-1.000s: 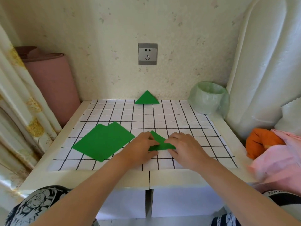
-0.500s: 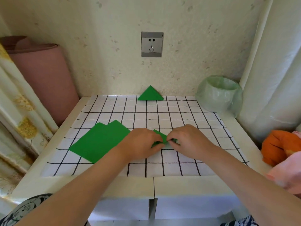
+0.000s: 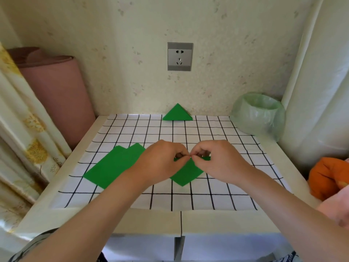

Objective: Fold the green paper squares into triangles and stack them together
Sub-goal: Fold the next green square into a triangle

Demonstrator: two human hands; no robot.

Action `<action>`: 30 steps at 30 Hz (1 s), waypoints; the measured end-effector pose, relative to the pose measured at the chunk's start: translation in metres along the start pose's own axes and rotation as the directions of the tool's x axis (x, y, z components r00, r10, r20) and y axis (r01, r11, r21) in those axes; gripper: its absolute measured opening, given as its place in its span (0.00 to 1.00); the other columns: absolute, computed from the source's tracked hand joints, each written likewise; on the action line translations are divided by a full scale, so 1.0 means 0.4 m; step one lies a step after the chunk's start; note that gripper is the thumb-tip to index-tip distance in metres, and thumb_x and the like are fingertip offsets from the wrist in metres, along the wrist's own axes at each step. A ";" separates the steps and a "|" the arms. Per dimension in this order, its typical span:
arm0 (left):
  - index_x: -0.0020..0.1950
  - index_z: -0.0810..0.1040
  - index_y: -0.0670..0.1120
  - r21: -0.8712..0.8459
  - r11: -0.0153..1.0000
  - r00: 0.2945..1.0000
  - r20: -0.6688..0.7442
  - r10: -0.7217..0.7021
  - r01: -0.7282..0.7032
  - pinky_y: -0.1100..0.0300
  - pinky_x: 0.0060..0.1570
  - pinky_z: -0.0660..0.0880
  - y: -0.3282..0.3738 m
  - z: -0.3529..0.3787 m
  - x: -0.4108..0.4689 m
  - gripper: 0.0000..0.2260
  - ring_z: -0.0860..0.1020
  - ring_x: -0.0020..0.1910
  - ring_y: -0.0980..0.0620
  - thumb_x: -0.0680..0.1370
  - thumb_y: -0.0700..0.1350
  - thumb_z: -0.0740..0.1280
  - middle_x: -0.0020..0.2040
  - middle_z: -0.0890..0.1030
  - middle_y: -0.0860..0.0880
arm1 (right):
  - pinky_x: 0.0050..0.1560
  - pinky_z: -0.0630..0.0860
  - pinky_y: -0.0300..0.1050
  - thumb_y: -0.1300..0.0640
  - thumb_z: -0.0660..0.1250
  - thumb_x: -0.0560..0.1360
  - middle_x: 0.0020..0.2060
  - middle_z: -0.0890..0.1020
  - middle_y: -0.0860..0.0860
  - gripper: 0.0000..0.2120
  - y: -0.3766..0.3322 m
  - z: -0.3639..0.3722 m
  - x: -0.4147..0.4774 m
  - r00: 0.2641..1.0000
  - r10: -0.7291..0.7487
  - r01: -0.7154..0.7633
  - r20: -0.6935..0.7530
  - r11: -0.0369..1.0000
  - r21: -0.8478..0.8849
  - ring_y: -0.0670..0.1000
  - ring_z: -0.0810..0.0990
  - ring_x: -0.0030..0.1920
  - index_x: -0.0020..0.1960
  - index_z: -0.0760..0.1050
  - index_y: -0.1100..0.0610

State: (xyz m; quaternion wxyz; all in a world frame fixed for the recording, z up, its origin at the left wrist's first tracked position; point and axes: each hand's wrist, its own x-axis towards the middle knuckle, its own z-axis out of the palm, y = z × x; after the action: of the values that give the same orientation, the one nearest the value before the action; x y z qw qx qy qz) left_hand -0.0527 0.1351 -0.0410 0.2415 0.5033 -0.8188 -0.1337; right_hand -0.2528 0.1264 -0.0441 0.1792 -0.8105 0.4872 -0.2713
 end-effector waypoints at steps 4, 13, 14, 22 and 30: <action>0.47 0.83 0.53 -0.003 1.000 0.999 -0.030 -0.023 0.023 0.59 0.38 0.77 0.016 0.003 0.005 0.05 0.79 0.37 0.59 0.77 0.49 0.67 0.39 0.83 0.57 | 0.36 0.75 0.37 0.49 0.69 0.69 0.32 0.79 0.36 0.03 -0.011 0.004 0.003 0.995 -0.058 0.049 -0.086 0.994 -0.096 0.42 0.80 0.34 0.41 0.82 0.45; 0.45 0.79 0.55 0.090 0.996 1.000 -0.025 -0.017 0.019 0.63 0.33 0.70 0.009 -0.020 0.010 0.04 0.76 0.35 0.59 0.78 0.48 0.66 0.36 0.80 0.58 | 0.32 0.62 0.27 0.51 0.71 0.66 0.28 0.76 0.31 0.04 -0.012 -0.015 0.012 0.996 -0.014 0.003 -0.092 0.992 -0.123 0.45 0.76 0.28 0.35 0.78 0.43; 0.45 0.79 0.55 0.101 0.995 1.000 -0.022 -0.015 0.017 0.62 0.34 0.72 0.005 -0.025 0.010 0.04 0.77 0.35 0.59 0.78 0.48 0.66 0.36 0.80 0.58 | 0.32 0.62 0.28 0.51 0.71 0.67 0.30 0.76 0.29 0.04 -0.009 -0.017 0.012 0.996 -0.007 -0.004 -0.087 0.992 -0.124 0.45 0.76 0.28 0.35 0.78 0.43; 0.45 0.80 0.55 0.105 0.988 0.993 -0.023 -0.113 0.115 0.56 0.43 0.79 -0.053 -0.092 0.011 0.04 0.79 0.40 0.60 0.78 0.49 0.66 0.40 0.81 0.60 | 0.32 0.65 0.36 0.54 0.71 0.67 0.30 0.74 0.25 0.06 0.026 -0.055 0.013 0.986 0.099 -0.115 -0.132 0.986 -0.119 0.46 0.75 0.28 0.34 0.77 0.45; 0.46 0.80 0.55 0.114 0.985 0.992 -0.025 -0.125 0.127 0.54 0.42 0.79 -0.047 -0.089 0.005 0.04 0.79 0.40 0.59 0.78 0.49 0.66 0.41 0.82 0.60 | 0.43 0.76 0.44 0.52 0.69 0.71 0.37 0.80 0.36 0.02 0.024 -0.047 0.016 0.980 0.033 -0.041 -0.198 0.998 -0.038 0.42 0.78 0.38 0.40 0.78 0.45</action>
State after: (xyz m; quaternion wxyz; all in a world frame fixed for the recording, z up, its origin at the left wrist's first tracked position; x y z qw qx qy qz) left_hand -0.0203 0.1257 -0.0192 0.2103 0.5682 -0.7896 -0.0967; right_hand -0.2685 0.1157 -0.0329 0.1179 -0.7740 0.5232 -0.3366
